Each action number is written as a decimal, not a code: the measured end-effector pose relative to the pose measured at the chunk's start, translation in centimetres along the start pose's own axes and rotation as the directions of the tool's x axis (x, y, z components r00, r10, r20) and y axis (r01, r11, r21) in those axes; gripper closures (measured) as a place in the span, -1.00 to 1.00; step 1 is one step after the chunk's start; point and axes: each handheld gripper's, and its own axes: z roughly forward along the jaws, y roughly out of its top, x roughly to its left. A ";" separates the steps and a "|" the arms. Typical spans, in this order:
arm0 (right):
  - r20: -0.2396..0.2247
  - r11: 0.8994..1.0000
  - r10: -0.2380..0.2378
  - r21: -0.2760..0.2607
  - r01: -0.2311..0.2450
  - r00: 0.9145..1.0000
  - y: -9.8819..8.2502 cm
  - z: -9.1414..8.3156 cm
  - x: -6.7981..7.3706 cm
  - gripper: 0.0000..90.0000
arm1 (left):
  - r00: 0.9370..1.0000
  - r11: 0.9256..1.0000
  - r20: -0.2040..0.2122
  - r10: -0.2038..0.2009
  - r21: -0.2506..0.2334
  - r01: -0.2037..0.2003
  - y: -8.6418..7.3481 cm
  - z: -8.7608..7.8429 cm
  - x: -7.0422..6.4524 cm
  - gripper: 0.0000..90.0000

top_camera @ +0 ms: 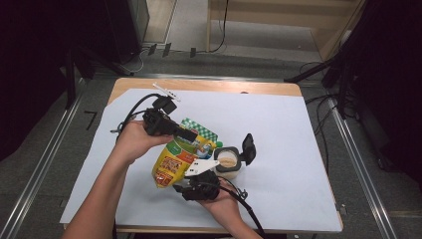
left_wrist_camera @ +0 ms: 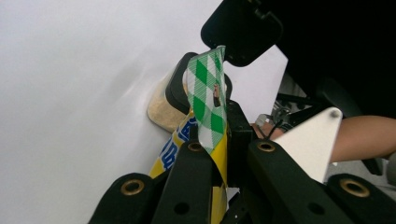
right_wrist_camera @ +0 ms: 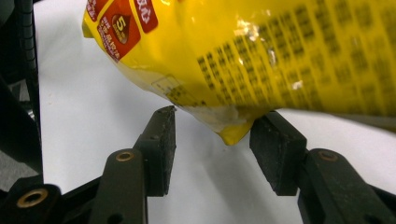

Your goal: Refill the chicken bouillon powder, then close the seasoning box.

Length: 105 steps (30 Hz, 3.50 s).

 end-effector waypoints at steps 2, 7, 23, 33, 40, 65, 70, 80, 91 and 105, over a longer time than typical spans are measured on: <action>-0.003 1.000 0.009 -0.012 -0.009 1.000 0.1 -0.2 -0.1 0.16 | 1.000 1.000 -0.002 -0.003 -0.017 0.003 -0.1 -0.7 0.2 1.00; 0.002 0.998 0.034 -0.050 -0.034 0.999 0.3 -0.8 -0.2 0.16 | 1.000 0.997 -0.015 -0.008 -0.082 0.007 -0.4 -2.7 0.4 1.00; -0.002 0.998 0.014 -0.067 -0.014 1.000 0.7 -1.2 -0.2 0.17 | 0.984 0.964 -0.150 -0.095 -0.259 0.054 -1.4 -6.5 3.8 1.00; -0.003 0.998 0.017 -0.067 -0.017 1.000 0.6 -1.4 -0.1 0.17 | 0.967 0.941 -0.230 -0.111 -0.337 0.028 -1.1 -5.6 5.7 1.00; -0.001 0.998 0.014 -0.069 -0.014 1.000 0.7 -1.5 -0.2 0.17 | 0.972 0.939 -0.181 -0.149 -0.334 0.081 -1.7 -5.8 6.6 0.96; -0.026 0.996 0.023 -0.085 -0.025 0.999 1.4 -2.1 -0.3 0.22 | 0.974 0.944 -0.182 -0.137 -0.321 0.073 -2.3 -7.2 5.4 0.47; -0.026 0.996 0.031 -0.087 -0.033 0.999 1.6 -2.6 -0.4 0.22 | 0.973 0.930 -0.193 -0.129 -0.365 0.051 -2.3 -8.0 4.4 0.30; -0.038 0.995 0.065 -0.070 -0.068 0.997 1.8 -4.3 -0.7 0.23 | 0.959 0.919 -0.221 -0.175 -0.385 0.079 -3.2 -9.7 4.9 0.23; -0.029 0.996 0.080 -0.045 -0.081 0.996 2.6 -5.6 -1.4 0.24 | 0.940 0.909 -0.256 -0.226 -0.403 0.109 -4.4 -10.9 6.3 0.13; -0.009 0.993 0.101 -0.065 -0.102 0.995 4.3 -9.2 -2.5 0.32 | 0.925 0.906 -0.307 -0.223 -0.415 0.081 -5.9 -10.6 8.3 0.01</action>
